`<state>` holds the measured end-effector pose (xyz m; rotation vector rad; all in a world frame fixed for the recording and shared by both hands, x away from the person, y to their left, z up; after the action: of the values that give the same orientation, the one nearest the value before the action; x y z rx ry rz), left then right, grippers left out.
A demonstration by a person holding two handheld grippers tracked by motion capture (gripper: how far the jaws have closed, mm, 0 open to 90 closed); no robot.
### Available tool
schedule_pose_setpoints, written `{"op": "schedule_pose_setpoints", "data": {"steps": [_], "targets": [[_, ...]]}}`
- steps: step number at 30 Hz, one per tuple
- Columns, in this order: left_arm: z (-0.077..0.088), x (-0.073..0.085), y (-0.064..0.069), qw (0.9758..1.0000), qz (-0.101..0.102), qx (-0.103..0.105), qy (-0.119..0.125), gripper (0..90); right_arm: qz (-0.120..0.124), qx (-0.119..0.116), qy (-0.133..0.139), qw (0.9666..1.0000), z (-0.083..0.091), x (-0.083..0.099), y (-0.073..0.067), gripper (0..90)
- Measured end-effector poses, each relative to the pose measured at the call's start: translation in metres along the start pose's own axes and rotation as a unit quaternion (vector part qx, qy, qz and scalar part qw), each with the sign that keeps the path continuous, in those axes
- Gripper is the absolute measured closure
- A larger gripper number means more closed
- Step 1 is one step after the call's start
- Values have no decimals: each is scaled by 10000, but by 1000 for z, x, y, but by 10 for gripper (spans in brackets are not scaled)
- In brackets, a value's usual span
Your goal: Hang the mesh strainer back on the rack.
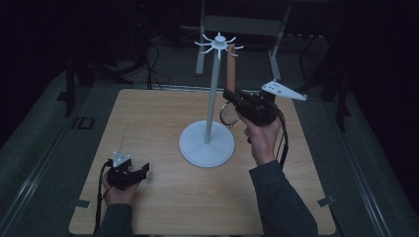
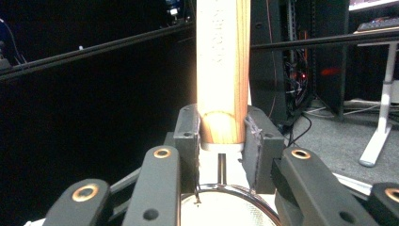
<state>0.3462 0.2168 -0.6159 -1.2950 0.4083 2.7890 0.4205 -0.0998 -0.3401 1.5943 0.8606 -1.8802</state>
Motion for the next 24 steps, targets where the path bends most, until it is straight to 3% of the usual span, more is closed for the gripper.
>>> {"op": "schedule_pose_setpoints", "data": {"steps": [20, 24], "targets": [[0, 0, 0, 10000, 0, -1, 0, 257, -85, -42, -169, 9998, -3, 10, 3, 683], [0, 0, 0, 10000, -3, -1, -2, 257, -94, 5, -141, 9999, -1, 12, 6, 636]]}}
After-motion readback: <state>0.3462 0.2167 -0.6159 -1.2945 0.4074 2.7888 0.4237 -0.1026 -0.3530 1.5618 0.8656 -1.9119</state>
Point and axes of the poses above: each handheld gripper's, and its own axes: z roughly backward along the jaws, x roughly out of its underside, y roughly to its right, the point moved 8 cm from there along -z, roughly forward along the jaws, and after that the axes turned 6 degrees about z, right-handed, at the moved point
